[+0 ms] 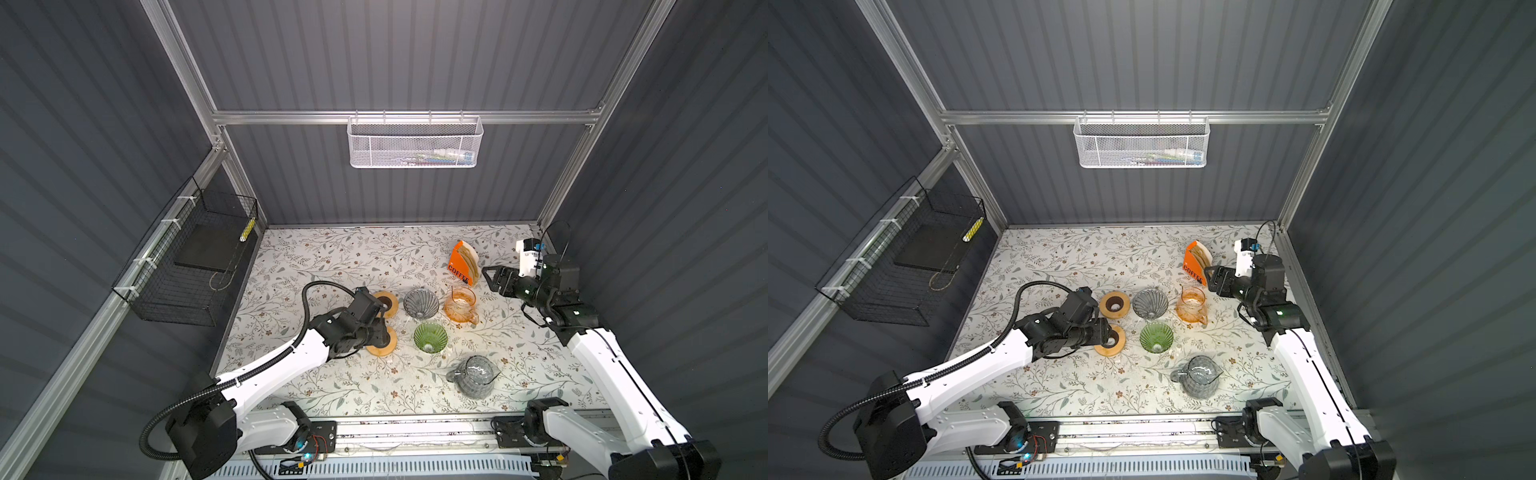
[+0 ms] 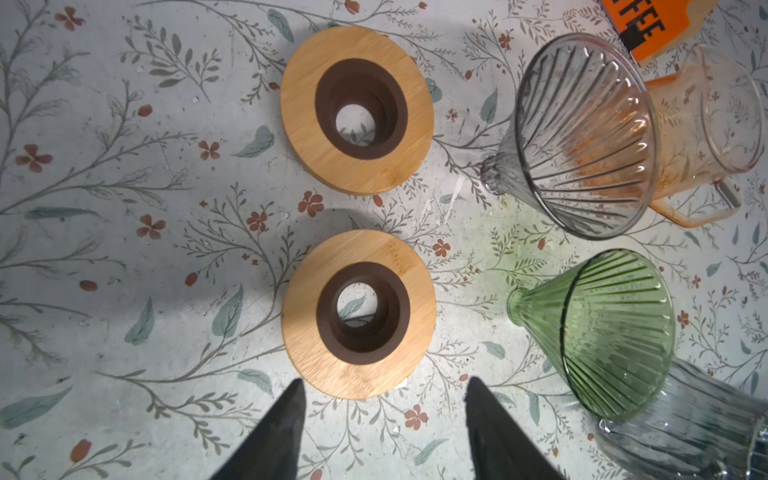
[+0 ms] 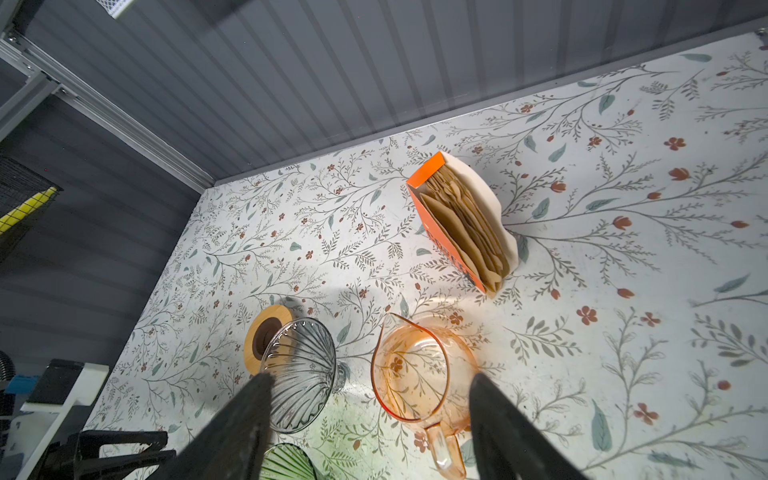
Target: Place the coffee filter in the dripper
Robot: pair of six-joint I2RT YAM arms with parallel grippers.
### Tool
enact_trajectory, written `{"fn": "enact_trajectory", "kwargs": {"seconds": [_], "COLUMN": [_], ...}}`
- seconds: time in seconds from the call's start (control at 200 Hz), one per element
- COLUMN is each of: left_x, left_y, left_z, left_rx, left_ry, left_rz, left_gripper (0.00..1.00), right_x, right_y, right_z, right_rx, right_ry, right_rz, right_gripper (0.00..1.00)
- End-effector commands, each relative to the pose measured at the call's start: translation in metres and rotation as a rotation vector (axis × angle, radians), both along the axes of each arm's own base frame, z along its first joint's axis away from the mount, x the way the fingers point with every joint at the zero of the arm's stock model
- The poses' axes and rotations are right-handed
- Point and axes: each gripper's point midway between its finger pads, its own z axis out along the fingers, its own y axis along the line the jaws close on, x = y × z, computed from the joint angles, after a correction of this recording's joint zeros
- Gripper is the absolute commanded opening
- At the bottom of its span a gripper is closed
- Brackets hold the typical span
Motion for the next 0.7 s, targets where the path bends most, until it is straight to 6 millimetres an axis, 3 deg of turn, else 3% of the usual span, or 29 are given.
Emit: {"fn": "enact_trajectory", "kwargs": {"seconds": [0.0,0.23,0.695], "left_x": [-0.004,0.001,-0.001], "left_y": [0.001,0.004,0.012], "left_z": [-0.019,-0.034,-0.057], "left_rx": [-0.036,-0.042,0.016], "left_ry": [0.086,0.123,0.213], "left_rz": [0.021,0.044,0.025], "left_gripper": [0.70,0.75,0.64], "right_x": [0.003,0.010,0.018], "right_y": [-0.004,0.002,0.003], "right_z": [0.005,0.008,-0.006], "right_rx": [-0.035,-0.026,-0.021], "right_ry": [-0.012,-0.009,0.018], "right_rz": [-0.005,0.026,0.026], "right_gripper": [0.75,0.76,0.76]}}
